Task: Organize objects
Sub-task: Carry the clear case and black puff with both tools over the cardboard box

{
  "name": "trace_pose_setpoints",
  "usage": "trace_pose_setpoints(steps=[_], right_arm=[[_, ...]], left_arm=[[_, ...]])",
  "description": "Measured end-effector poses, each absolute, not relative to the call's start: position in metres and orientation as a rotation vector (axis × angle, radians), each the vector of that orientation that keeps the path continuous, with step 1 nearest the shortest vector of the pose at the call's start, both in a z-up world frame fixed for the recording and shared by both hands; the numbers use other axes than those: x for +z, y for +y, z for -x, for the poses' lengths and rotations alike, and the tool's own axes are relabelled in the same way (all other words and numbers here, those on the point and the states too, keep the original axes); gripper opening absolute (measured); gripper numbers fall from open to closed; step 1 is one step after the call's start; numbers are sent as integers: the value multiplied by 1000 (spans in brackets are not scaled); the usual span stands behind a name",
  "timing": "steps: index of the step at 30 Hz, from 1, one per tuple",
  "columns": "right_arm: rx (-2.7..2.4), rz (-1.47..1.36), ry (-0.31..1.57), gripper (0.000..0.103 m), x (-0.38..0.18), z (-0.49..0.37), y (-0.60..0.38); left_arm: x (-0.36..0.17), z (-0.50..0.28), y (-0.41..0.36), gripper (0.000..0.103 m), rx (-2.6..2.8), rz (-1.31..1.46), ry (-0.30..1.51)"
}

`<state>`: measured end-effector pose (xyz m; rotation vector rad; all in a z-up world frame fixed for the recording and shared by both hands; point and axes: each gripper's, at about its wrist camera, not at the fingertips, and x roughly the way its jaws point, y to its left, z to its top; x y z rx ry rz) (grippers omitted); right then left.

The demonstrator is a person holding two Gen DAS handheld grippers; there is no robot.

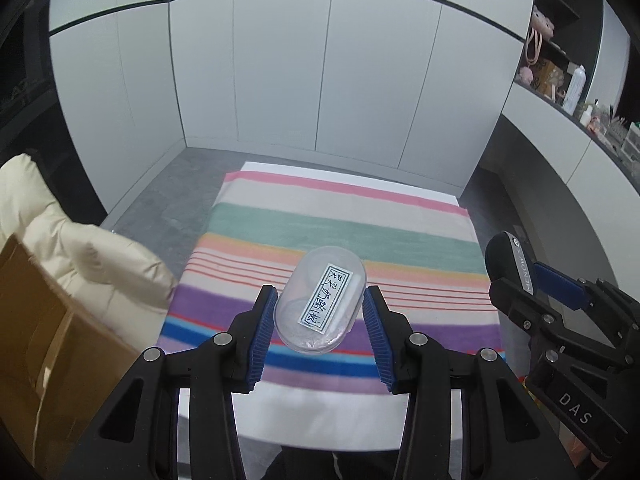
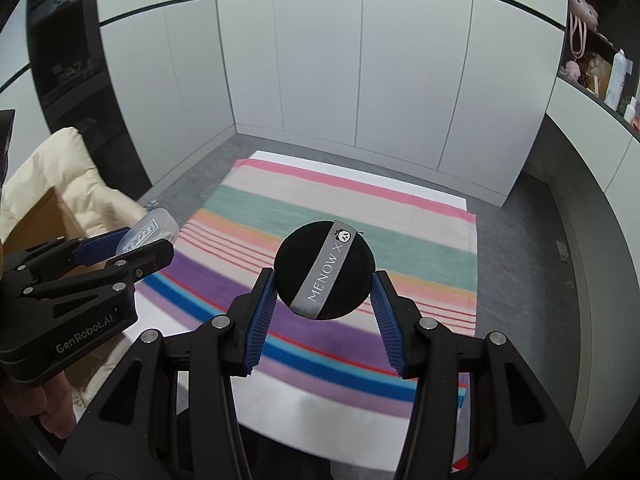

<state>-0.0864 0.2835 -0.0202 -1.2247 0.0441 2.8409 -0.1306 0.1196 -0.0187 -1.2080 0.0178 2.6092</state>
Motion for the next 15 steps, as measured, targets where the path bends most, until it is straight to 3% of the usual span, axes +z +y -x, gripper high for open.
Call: trace_pose_setpoints(steps=[6, 15], right_arm=[[2879, 1204, -17, 51, -11, 66, 261], [2938, 1219, 67, 51, -3, 68, 231]], left_arm=[[-15, 107, 91, 45, 2629, 1228, -37], [-10, 95, 45, 45, 2678, 1181, -135]])
